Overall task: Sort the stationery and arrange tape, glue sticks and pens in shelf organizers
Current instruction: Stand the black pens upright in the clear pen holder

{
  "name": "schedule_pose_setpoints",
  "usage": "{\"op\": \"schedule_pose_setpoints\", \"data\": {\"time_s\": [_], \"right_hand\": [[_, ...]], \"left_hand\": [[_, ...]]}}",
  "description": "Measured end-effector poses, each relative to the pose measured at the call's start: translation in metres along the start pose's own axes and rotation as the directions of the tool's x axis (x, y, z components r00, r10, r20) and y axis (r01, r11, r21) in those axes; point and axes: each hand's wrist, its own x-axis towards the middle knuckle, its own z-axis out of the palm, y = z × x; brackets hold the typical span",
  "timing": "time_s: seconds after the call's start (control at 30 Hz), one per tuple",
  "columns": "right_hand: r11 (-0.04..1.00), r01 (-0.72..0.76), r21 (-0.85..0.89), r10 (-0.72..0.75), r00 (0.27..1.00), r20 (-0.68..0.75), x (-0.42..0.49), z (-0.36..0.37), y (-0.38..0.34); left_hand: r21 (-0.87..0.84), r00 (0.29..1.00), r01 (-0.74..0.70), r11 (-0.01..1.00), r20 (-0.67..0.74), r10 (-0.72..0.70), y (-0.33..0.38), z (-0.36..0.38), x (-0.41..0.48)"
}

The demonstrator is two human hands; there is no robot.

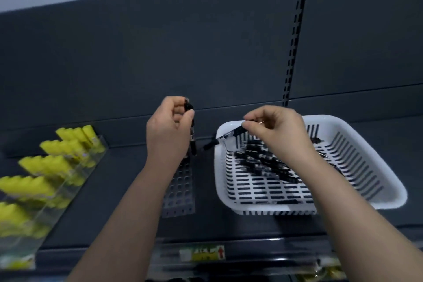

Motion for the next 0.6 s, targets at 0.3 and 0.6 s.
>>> {"op": "schedule_pose_setpoints", "data": {"time_s": [0.3,0.6], "right_hand": [[0.996,-0.018,-0.087,0.031,0.988,0.149,0.003,0.074,-0.014],[1.000,0.015,-0.011,-0.014,1.000,0.022,0.002,0.108,-0.026]], "left_hand": [[0.220,0.998,0.037,0.975,-0.062,-0.024,-0.068,-0.059,-0.002],[0.130,1.000,0.011,0.991,-0.014,-0.009,-0.100,-0.057,0.003]]}}
